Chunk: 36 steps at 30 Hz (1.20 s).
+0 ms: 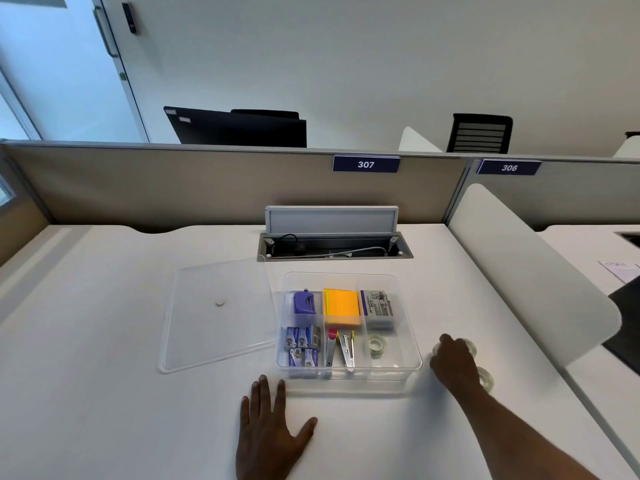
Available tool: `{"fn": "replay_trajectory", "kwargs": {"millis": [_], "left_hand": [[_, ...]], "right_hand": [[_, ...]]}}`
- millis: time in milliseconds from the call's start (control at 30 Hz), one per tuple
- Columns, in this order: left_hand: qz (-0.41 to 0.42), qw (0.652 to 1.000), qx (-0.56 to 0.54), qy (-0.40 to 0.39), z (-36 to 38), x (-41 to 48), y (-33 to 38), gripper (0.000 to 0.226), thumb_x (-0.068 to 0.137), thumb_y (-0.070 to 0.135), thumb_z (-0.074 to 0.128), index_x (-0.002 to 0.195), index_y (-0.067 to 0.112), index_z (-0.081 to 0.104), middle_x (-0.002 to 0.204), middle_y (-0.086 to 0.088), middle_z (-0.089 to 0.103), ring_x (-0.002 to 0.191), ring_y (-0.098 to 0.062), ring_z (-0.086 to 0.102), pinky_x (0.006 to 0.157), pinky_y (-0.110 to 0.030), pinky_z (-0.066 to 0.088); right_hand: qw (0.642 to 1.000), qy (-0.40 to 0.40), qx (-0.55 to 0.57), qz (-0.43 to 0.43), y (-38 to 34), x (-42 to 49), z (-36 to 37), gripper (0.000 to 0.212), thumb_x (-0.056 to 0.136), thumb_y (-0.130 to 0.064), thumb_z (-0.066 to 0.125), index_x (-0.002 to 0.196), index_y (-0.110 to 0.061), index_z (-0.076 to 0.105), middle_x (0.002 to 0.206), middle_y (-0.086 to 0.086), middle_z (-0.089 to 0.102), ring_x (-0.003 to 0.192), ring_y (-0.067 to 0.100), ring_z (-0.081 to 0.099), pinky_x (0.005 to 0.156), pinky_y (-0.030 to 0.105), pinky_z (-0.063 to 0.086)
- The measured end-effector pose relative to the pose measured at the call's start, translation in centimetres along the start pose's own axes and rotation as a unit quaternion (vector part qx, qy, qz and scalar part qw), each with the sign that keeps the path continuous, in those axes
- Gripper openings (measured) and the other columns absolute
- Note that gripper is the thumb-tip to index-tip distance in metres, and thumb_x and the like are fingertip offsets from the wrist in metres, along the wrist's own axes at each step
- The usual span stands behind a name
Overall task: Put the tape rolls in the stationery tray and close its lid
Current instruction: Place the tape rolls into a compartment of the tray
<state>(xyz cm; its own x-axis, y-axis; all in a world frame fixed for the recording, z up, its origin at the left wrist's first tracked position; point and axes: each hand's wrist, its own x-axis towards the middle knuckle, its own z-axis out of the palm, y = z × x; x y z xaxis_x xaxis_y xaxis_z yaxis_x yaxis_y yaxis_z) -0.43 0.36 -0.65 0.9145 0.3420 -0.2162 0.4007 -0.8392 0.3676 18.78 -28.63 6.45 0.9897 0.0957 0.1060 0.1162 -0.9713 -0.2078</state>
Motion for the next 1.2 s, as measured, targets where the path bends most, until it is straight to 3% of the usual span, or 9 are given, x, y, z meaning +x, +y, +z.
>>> {"fn": "replay_trajectory", "kwargs": {"millis": [67,167,267,400,567,833,933,1067,1200], "left_hand": [[0.002,1.0,0.003,0.003,0.0,0.0,0.0,0.095,0.069,0.083,0.036,0.134,0.015,0.05,0.143,-0.023,0.043,0.131,-0.038,0.044,0.114,-0.034,-0.005],[0.002,1.0,0.005,0.003,-0.1,-0.1,0.1,0.098,0.071,0.084,0.026,0.133,0.014,0.051,0.142,-0.024,0.045,0.13,-0.038,0.045,0.114,-0.034,-0.006],[0.0,1.0,0.0,-0.001,-0.3,-0.2,0.1,0.099,0.071,0.084,0.022,0.133,0.013,0.052,0.141,-0.024,0.045,0.13,-0.039,0.045,0.113,-0.034,-0.004],[-0.001,1.0,-0.008,-0.009,-0.6,-0.2,0.3,0.1,0.071,0.084,0.02,0.131,0.013,0.055,0.14,-0.024,0.046,0.129,-0.039,0.046,0.114,-0.031,-0.011],[-0.003,1.0,-0.014,-0.016,-0.5,-0.1,0.3,0.1,0.07,0.085,0.019,0.13,0.013,0.056,0.14,-0.024,0.047,0.128,-0.039,0.047,0.114,-0.03,-0.013],[0.002,1.0,-0.004,0.003,-0.2,0.0,0.0,0.097,0.069,0.084,0.032,0.131,0.013,0.054,0.141,-0.024,0.045,0.13,-0.039,0.045,0.115,-0.032,-0.008],[0.003,1.0,0.003,0.013,-0.1,0.0,-0.1,0.099,0.07,0.084,0.024,0.131,0.013,0.054,0.141,-0.024,0.046,0.128,-0.039,0.046,0.112,-0.039,0.006],[0.002,1.0,0.008,0.022,0.1,0.1,-0.2,0.099,0.07,0.084,0.024,0.13,0.012,0.055,0.139,-0.025,0.047,0.127,-0.04,0.048,0.111,-0.041,0.01],[0.0,1.0,0.003,0.016,0.3,0.3,-0.3,0.098,0.07,0.084,0.026,0.131,0.013,0.054,0.14,-0.025,0.047,0.127,-0.04,0.047,0.113,-0.04,0.007]], "right_hand": [[0.992,-0.053,0.074,0.09,-0.8,-0.3,-1.2,0.016,0.065,0.009,0.056,0.07,0.002,0.069,0.073,0.018,0.063,0.061,0.034,0.062,0.048,0.029,0.051],[0.988,0.014,0.121,0.095,-2.8,1.3,-2.5,0.04,0.075,-0.004,0.062,0.115,-0.008,0.059,0.11,0.019,0.059,0.097,0.04,0.061,0.079,0.04,0.052],[0.993,0.011,0.114,-0.019,-4.7,1.9,-2.5,0.042,0.077,-0.009,0.067,0.118,-0.008,0.059,0.111,0.018,0.061,0.097,0.039,0.062,0.081,0.041,0.053],[0.986,-0.093,0.084,-0.11,-6.7,1.9,-2.4,0.041,0.08,-0.019,0.063,0.12,-0.013,0.057,0.113,0.013,0.06,0.103,0.032,0.06,0.085,0.034,0.049],[0.967,-0.218,0.047,-0.121,-7.2,1.2,-1.3,0.047,0.077,-0.019,0.066,0.123,-0.015,0.056,0.127,0.01,0.057,0.119,0.025,0.052,0.101,0.029,0.04],[0.956,-0.259,0.066,-0.119,-7.0,1.2,-0.3,0.049,0.076,0.007,0.057,0.12,-0.011,0.062,0.133,0.008,0.058,0.123,0.021,0.053,0.104,0.027,0.043],[0.968,-0.204,0.094,-0.111,-7.2,1.3,-0.3,0.044,0.077,0.008,0.054,0.117,-0.007,0.064,0.126,0.011,0.064,0.116,0.025,0.058,0.101,0.029,0.046],[0.988,-0.012,0.123,-0.097,-7.1,1.5,-1.2,0.03,0.08,0.007,0.052,0.105,0.0,0.068,0.106,0.02,0.069,0.099,0.034,0.064,0.089,0.037,0.051],[0.97,0.144,0.183,0.065,-5.5,2.1,-2.8,0.026,0.081,0.004,0.053,0.103,-0.002,0.067,0.102,0.022,0.065,0.09,0.04,0.064,0.078,0.044,0.054]]}}
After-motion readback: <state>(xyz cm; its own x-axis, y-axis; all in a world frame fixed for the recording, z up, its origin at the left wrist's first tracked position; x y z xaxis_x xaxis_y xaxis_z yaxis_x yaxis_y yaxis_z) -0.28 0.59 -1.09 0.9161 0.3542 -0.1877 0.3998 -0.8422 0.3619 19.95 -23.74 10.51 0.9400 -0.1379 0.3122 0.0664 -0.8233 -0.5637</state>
